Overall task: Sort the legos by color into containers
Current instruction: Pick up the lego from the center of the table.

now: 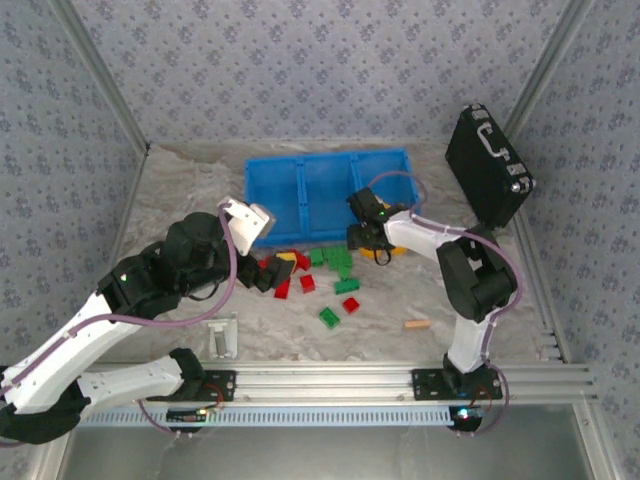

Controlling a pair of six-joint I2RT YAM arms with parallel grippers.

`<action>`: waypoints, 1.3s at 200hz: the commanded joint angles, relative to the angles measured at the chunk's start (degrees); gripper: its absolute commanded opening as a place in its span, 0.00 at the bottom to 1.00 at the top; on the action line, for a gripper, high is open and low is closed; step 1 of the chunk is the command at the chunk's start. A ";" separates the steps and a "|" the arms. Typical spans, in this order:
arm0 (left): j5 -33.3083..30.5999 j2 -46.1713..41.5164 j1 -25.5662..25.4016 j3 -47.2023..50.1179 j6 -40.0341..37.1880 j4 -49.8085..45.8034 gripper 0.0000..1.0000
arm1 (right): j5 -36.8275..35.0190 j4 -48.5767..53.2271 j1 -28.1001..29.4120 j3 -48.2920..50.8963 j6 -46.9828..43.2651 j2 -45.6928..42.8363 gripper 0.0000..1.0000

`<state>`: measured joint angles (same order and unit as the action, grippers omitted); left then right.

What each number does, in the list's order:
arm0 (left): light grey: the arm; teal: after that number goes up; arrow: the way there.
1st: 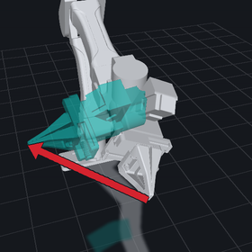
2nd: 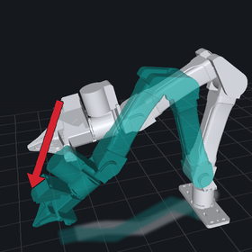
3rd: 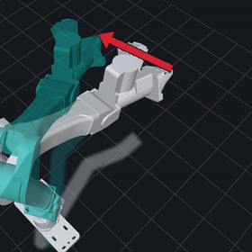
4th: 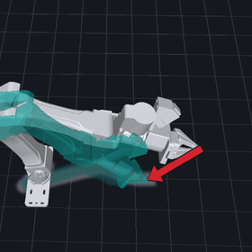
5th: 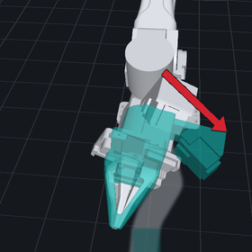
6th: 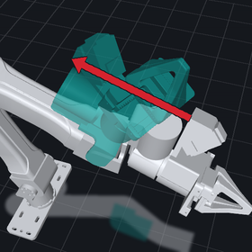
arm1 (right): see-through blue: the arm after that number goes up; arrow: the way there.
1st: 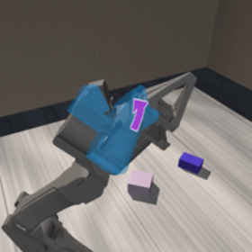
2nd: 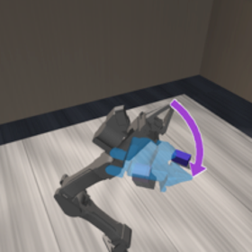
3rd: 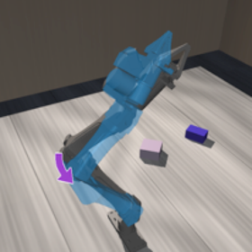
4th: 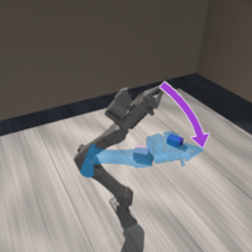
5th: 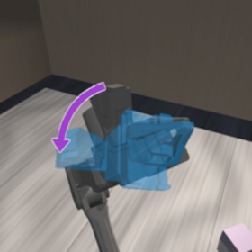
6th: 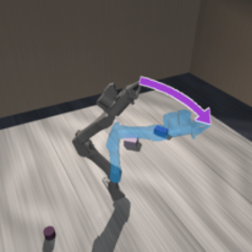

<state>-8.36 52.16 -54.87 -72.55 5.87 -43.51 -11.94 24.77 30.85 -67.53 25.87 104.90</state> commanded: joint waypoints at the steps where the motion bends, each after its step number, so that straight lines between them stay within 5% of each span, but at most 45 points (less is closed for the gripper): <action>1: 0.18 -0.39 -0.48 -0.57 -0.12 0.51 1.00 | -1.12 5.90 0.15 3.57 0.06 -0.71 0.74; 133: 0.67 -1.62 -0.44 -0.51 0.86 0.16 1.00 | -3.85 -2.20 1.24 5.56 -0.93 -0.90 0.81; 260: 1.04 -1.01 -0.39 -0.25 0.42 0.88 1.00 | -6.35 1.14 1.62 5.92 -1.23 -3.53 0.61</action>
<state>-8.16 51.37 -54.87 -72.55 6.11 -43.51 -16.36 22.94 31.92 -62.43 25.02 104.03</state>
